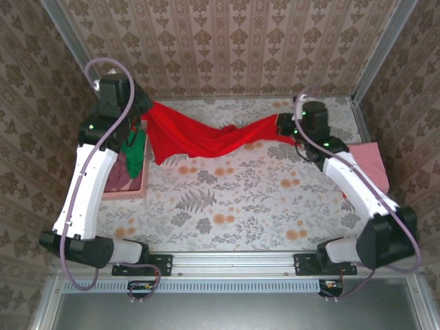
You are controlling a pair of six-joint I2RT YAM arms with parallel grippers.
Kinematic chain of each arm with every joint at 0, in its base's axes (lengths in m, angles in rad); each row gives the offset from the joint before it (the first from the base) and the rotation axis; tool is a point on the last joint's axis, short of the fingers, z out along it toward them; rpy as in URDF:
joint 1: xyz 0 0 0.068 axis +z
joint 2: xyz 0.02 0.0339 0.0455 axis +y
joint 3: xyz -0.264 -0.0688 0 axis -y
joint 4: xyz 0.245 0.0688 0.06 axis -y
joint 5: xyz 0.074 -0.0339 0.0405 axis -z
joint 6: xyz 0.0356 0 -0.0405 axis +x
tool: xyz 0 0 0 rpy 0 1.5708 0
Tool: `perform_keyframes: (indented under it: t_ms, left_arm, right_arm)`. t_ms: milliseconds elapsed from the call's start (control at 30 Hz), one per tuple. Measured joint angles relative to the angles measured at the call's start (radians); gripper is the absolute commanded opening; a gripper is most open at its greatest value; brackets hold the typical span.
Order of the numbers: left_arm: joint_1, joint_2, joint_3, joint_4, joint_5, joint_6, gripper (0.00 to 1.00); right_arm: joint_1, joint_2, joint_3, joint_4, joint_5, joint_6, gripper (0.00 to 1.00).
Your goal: Fold and stack the t-shirts
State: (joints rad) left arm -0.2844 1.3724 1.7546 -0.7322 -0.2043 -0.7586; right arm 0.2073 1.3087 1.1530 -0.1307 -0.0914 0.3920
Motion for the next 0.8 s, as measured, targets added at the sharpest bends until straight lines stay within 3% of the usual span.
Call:
perform_keyframes:
  t_ms: [233, 367, 533, 667, 800]
  left_arm:
    - [0.019, 0.152, 0.333, 0.019, 0.096, 0.036, 0.00]
    - [0.016, 0.170, 0.340, 0.056, 0.154, 0.063, 0.00]
    - [0.016, 0.103, 0.079, 0.132, 0.197, 0.063, 0.00]
    - [0.016, 0.036, -0.195, 0.148, 0.221, 0.058, 0.00]
    - [0.014, -0.014, -0.350, 0.149, 0.236, 0.043, 0.00]
  right_arm:
    - [-0.107, -0.077, 0.214, -0.037, -0.064, -0.013, 0.00]
    - [-0.142, -0.109, 0.225, -0.029, -0.121, -0.037, 0.00]
    - [-0.151, -0.214, 0.066, -0.026, -0.146, -0.040, 0.00]
    - [-0.151, -0.373, -0.142, -0.065, -0.145, -0.033, 0.00]
    - [-0.153, -0.521, -0.221, -0.136, -0.141, -0.045, 0.00]
